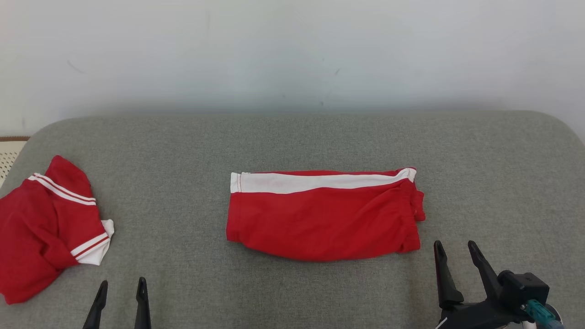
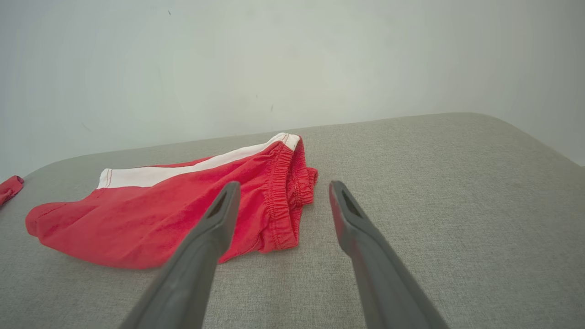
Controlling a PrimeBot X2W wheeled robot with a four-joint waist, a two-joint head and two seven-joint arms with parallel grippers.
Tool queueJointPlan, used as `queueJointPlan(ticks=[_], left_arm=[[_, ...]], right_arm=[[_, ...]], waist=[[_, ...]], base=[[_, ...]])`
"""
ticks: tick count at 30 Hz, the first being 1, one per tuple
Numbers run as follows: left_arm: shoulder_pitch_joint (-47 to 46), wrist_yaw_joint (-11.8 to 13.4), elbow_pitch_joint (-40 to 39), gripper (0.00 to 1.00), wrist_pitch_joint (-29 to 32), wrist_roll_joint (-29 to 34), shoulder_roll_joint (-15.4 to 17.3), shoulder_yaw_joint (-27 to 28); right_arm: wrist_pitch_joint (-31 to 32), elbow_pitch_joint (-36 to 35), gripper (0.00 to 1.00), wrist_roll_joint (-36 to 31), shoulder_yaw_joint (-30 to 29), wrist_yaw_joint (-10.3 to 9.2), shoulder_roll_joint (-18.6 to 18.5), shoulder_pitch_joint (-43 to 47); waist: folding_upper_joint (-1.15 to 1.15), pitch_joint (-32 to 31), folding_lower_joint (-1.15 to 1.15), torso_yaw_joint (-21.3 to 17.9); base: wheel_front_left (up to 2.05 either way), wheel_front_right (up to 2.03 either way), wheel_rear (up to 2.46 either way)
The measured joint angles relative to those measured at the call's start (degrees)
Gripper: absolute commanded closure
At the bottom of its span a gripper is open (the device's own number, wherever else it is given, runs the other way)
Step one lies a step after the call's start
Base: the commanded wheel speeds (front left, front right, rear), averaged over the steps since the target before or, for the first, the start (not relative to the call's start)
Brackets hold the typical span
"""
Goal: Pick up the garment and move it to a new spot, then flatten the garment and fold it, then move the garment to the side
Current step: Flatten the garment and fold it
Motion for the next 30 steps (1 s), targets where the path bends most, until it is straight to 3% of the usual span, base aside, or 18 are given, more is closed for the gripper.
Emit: queueJointPlan(ticks=[22, 30], left_arm=[[0.58, 0.22, -0.37, 0.00, 0.00, 0.19, 0.01, 0.01], [0.41, 0.18, -0.37, 0.00, 0.00, 0.04, -0.02, -0.02]], right_arm=[[0.14, 0.22, 0.00, 0.01, 0.12, 0.00, 0.19, 0.00], [-0.01, 3.23, 0.00, 0.18, -0.21, 0.00, 0.08, -2.08]], waist=[[0.00, -0.04, 0.00, -0.69], [0.00, 0.76, 0.00, -0.67]], base=[[0.00, 0.00, 0.00], [0.00, 0.00, 0.00]])
